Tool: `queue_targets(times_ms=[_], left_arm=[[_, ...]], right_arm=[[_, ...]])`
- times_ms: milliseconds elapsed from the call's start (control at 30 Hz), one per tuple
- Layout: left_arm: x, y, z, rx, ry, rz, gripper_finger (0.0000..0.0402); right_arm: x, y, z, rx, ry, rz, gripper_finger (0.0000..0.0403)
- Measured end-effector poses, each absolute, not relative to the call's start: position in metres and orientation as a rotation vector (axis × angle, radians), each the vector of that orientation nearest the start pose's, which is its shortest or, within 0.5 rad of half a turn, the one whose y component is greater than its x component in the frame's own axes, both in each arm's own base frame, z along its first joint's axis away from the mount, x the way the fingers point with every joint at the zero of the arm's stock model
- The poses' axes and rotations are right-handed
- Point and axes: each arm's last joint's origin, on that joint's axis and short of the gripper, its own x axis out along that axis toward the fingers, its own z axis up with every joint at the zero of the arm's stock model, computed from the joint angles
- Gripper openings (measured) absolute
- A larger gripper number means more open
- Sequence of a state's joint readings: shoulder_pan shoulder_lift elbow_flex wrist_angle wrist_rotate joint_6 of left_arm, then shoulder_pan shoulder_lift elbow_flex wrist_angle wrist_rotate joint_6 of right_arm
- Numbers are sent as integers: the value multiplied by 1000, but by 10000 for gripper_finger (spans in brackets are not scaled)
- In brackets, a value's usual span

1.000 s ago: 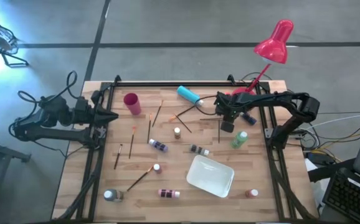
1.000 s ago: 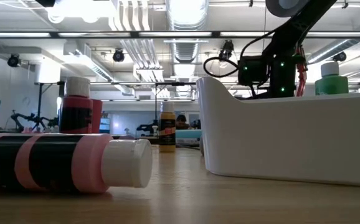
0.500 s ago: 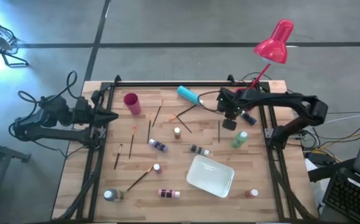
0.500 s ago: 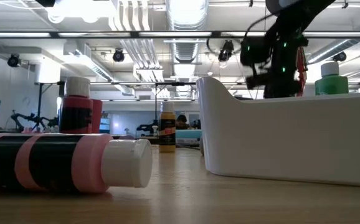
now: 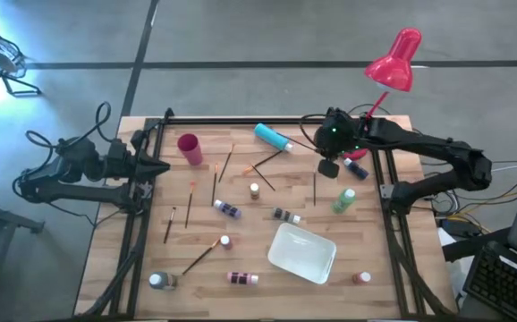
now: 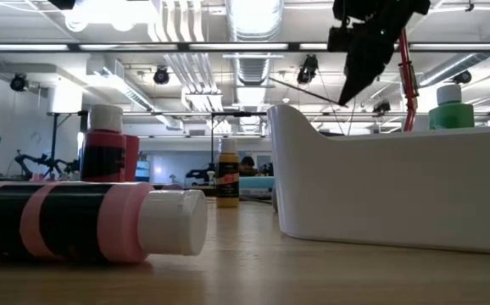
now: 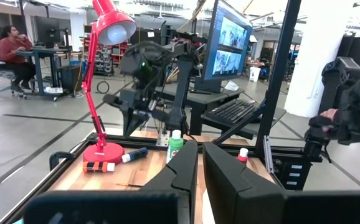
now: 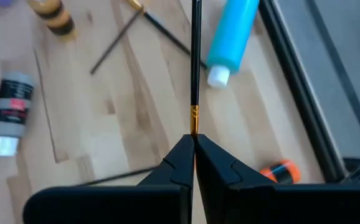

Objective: Pick & Place Paint Supplies
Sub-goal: Put the orange paintbrush into the pink cup

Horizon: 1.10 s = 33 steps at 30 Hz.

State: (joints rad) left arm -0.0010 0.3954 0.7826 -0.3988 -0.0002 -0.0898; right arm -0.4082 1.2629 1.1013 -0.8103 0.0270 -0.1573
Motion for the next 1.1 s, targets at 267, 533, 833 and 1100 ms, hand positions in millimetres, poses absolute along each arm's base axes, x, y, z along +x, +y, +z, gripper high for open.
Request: queue_targets(times_ms=[267, 533, 833, 1100], left_arm=[[77, 0, 352, -90, 12, 0, 32], [77, 0, 352, -92, 10, 0, 32], [77, 0, 358, -245, -44, -5, 32], [78, 0, 359, -237, -52, -6, 32]], right_arm=[[235, -91, 312, -99, 959, -312, 8], [250, -80, 318, -380, 968, -345, 8], [270, -65, 331, -685, 928, -354, 8], [288, -56, 342, -872, 946, -412, 8]])
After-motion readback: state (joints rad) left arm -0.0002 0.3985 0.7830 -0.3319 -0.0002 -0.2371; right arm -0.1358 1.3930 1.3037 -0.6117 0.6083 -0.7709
